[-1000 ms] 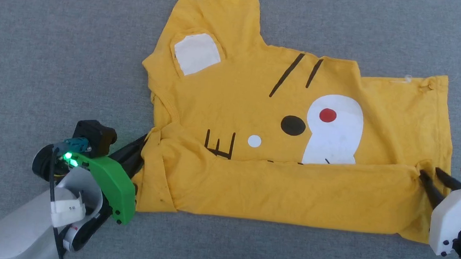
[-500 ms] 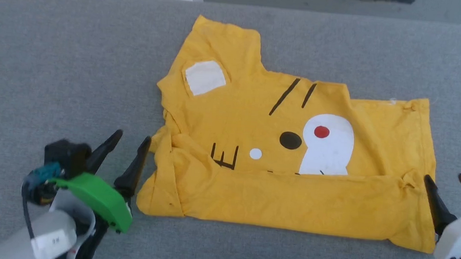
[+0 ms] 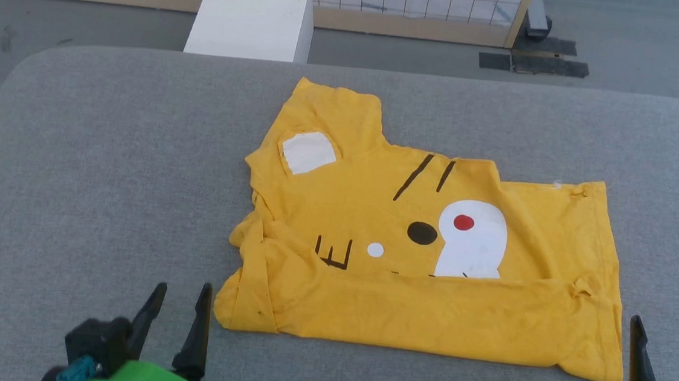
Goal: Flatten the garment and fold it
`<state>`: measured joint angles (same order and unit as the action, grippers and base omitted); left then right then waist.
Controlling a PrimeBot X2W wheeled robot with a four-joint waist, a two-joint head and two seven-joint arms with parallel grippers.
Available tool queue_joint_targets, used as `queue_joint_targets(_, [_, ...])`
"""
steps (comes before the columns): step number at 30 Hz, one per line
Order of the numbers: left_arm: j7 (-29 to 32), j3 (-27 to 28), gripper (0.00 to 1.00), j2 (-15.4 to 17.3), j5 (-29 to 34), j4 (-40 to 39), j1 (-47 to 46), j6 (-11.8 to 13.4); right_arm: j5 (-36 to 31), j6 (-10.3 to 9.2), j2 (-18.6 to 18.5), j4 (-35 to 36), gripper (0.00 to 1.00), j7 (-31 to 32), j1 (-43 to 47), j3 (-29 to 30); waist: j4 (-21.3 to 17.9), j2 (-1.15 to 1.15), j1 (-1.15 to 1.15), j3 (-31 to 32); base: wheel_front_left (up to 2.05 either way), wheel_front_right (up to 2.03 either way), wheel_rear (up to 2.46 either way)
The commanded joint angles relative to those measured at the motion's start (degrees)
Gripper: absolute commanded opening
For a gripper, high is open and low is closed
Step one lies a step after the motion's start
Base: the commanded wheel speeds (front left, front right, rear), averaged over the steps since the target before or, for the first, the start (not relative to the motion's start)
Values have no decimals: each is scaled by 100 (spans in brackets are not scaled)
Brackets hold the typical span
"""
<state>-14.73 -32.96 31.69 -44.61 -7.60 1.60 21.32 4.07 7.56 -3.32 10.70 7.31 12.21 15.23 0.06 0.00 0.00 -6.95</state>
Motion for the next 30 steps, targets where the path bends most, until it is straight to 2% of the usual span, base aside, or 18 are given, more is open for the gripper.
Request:
queue_joint_targets(1, [-26,113,100,-99,125,29,156,-25,-40,-8,24,-38,100,-91,66,13,-23,0,0,64,0,0,0])
queue_joint_targets(4, [-26,230,100,-224,300,139,276,-196,-43,-8,39,-119,100,-161,77,19,-19,0,0,70,0,0,0])
queue_joint_targets(7, [38,123,100,-134,410,282,150,-368,28,-8,42,-178,100,-190,10,6,-9,0,0,43,0,0,0])
queue_joint_targets(16, [1515,-412,100,232,423,624,-795,-955,57,-8,44,-314,100,-215,-244,-104,7,0,0,-208,0,0,0])
queue_joint_targets(19, [1980,-530,100,290,350,778,-1019,-1079,62,-8,44,-374,100,-211,-294,-148,-13,0,0,-302,0,0,0])
queue_joint_targets(30, [2883,-733,100,169,-80,1366,-1541,-1526,28,-8,44,-441,100,-177,-480,-173,-184,0,0,-599,0,0,0])
